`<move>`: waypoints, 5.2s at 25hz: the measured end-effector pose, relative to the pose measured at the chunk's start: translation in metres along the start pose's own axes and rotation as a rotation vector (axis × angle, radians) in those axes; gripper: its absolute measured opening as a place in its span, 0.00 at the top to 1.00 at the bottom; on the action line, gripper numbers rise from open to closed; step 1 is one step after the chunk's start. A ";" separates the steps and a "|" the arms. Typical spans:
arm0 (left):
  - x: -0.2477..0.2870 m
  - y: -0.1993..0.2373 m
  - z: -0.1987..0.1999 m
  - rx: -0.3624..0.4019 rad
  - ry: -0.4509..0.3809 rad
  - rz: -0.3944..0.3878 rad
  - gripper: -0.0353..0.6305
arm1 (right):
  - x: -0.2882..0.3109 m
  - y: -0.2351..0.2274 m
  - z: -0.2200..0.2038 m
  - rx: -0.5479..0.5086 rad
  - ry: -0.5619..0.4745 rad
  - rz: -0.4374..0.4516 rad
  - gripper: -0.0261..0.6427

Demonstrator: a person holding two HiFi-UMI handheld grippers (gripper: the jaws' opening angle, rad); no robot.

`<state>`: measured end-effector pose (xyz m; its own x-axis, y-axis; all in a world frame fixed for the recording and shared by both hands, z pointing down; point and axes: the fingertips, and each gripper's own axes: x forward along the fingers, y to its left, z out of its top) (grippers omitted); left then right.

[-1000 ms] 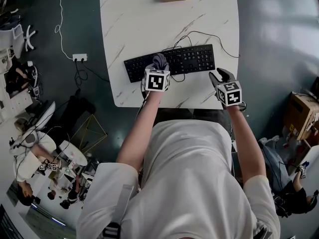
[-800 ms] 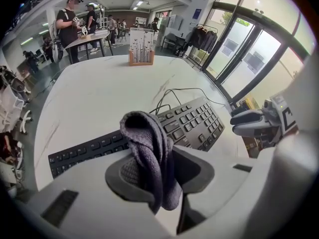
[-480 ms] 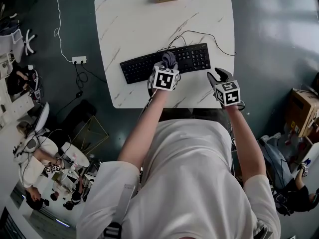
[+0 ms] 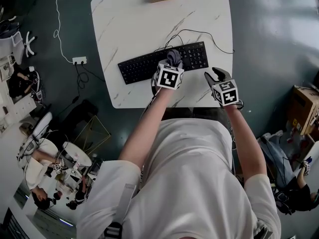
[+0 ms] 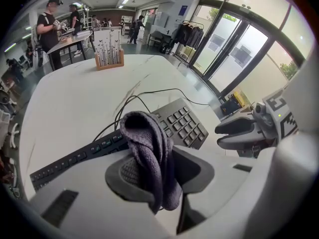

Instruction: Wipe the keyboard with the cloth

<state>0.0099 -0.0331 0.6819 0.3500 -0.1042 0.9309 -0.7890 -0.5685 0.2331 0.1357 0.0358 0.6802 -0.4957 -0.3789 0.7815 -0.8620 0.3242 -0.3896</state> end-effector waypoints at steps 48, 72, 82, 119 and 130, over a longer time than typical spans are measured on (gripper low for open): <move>0.025 -0.087 0.075 -0.033 -0.113 -0.328 0.76 | -0.008 -0.020 -0.004 0.001 0.012 0.027 0.72; 0.007 -0.002 0.038 -0.185 -0.130 -0.262 0.76 | 0.012 0.012 0.003 -0.050 0.043 0.041 0.72; -0.001 0.015 0.027 -0.194 -0.136 -0.241 0.76 | 0.018 0.021 0.008 -0.079 0.054 0.051 0.72; -0.037 0.099 -0.027 -0.308 -0.186 -0.204 0.76 | 0.036 0.062 0.015 -0.136 0.091 0.036 0.72; -0.049 0.132 -0.051 -0.339 -0.195 -0.183 0.76 | 0.042 0.074 0.020 -0.152 0.099 0.018 0.72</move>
<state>-0.1376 -0.0618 0.6811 0.5632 -0.1971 0.8025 -0.8147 -0.2952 0.4992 0.0493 0.0268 0.6748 -0.4919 -0.2867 0.8221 -0.8233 0.4604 -0.3320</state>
